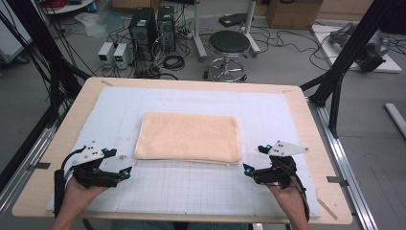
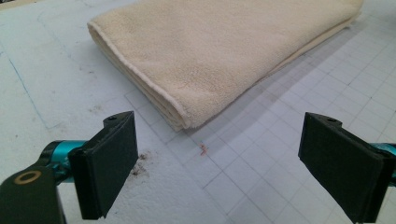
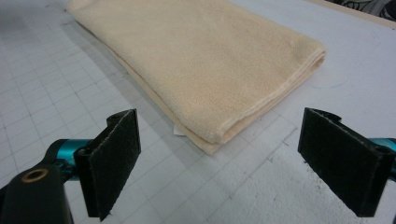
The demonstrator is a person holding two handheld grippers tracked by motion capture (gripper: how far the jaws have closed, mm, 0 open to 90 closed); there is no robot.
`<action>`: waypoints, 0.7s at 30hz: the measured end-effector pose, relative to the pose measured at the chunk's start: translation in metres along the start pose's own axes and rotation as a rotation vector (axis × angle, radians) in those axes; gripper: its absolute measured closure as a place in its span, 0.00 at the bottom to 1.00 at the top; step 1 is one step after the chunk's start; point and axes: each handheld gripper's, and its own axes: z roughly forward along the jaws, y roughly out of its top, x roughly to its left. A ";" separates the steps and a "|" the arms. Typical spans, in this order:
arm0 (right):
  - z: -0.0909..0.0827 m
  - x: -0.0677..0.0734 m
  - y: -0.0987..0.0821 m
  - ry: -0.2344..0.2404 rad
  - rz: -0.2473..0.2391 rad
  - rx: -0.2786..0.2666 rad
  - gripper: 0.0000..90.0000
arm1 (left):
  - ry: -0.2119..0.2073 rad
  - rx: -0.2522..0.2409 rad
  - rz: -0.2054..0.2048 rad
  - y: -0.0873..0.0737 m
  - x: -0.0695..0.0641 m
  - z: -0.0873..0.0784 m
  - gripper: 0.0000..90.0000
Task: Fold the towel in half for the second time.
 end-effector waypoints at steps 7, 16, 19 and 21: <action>-0.007 -0.001 -0.006 -0.011 0.004 -0.001 0.14 | 0.007 -0.004 -0.008 -0.003 -0.002 -0.005 0.13; -0.015 0.000 -0.014 -0.023 0.013 0.005 0.14 | 0.009 0.004 -0.011 -0.005 -0.003 -0.006 0.08; -0.018 0.001 -0.015 -0.028 0.024 -0.001 0.14 | 0.014 0.003 -0.007 -0.005 -0.003 -0.006 0.07; -0.020 0.001 -0.016 -0.029 0.021 -0.004 0.14 | 0.017 -0.003 -0.011 -0.004 -0.004 -0.007 0.06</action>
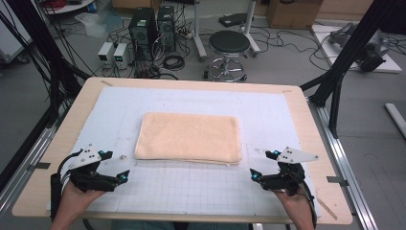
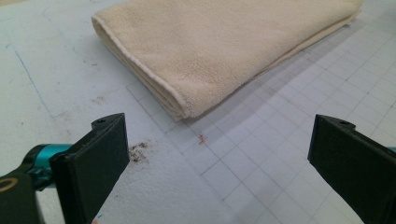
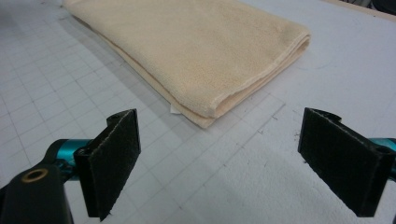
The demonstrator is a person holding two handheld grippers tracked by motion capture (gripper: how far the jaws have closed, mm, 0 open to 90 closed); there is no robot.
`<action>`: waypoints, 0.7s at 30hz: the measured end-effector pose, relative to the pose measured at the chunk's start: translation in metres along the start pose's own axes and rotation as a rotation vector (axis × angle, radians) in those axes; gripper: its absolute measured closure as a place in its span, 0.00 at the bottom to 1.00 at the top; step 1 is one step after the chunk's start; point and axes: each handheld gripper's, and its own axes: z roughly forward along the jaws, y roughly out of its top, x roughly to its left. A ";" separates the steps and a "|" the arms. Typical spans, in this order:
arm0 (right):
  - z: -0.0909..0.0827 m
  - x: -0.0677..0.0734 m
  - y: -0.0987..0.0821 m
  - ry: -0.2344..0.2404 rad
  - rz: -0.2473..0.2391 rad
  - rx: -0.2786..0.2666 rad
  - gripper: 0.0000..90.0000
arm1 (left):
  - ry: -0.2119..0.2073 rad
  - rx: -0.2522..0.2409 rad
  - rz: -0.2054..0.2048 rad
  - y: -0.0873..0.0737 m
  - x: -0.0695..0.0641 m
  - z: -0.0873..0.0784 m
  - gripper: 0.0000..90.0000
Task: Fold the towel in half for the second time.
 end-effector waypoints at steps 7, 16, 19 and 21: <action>-0.006 0.001 -0.003 -0.007 0.005 -0.005 0.14 | 0.009 0.008 0.010 -0.004 -0.006 -0.005 0.02; -0.009 0.004 -0.005 -0.006 -0.006 -0.006 0.14 | 0.022 -0.007 -0.003 -0.008 -0.008 -0.016 0.02; -0.009 0.004 -0.006 -0.005 -0.010 -0.008 0.14 | 0.023 -0.005 -0.002 -0.010 -0.009 -0.017 0.02; -0.009 0.004 -0.006 -0.004 -0.008 -0.007 0.14 | 0.024 0.000 0.002 -0.010 -0.008 -0.017 0.02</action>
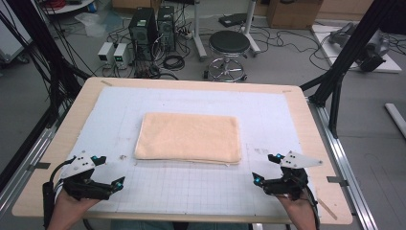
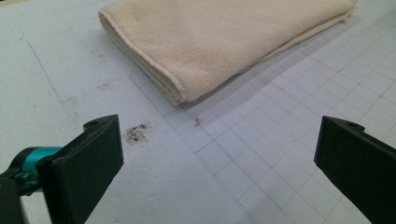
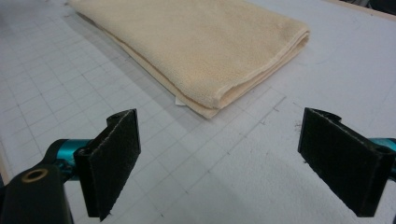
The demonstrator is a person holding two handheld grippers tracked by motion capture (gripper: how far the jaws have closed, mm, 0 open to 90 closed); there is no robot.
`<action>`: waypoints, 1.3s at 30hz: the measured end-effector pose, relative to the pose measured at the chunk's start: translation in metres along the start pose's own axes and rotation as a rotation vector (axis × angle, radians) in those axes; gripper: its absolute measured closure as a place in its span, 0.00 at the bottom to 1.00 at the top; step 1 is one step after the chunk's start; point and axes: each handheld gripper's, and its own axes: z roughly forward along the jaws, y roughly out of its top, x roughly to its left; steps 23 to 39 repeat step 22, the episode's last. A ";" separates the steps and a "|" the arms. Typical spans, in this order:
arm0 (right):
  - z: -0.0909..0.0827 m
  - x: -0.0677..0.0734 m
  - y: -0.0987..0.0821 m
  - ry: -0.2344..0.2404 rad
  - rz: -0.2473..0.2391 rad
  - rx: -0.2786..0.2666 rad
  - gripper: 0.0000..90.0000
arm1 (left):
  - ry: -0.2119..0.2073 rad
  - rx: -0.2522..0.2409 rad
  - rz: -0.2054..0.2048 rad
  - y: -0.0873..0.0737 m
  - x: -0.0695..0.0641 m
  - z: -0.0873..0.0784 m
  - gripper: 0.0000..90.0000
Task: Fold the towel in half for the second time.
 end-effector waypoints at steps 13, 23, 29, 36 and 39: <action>-0.001 0.001 0.001 -0.006 0.005 -0.013 0.13 | -0.003 -0.003 -0.004 0.000 0.003 0.000 0.02; 0.000 0.001 0.002 -0.006 -0.001 -0.010 0.13 | -0.005 -0.007 -0.002 0.000 0.004 0.000 0.02; 0.000 0.001 0.002 -0.006 -0.001 -0.010 0.13 | -0.005 -0.007 -0.002 0.000 0.004 0.000 0.02; 0.000 0.001 0.002 -0.006 -0.001 -0.010 0.13 | -0.005 -0.007 -0.002 0.000 0.004 0.000 0.02; 0.000 0.001 0.002 -0.006 -0.001 -0.010 0.13 | -0.005 -0.007 -0.002 0.000 0.004 0.000 0.02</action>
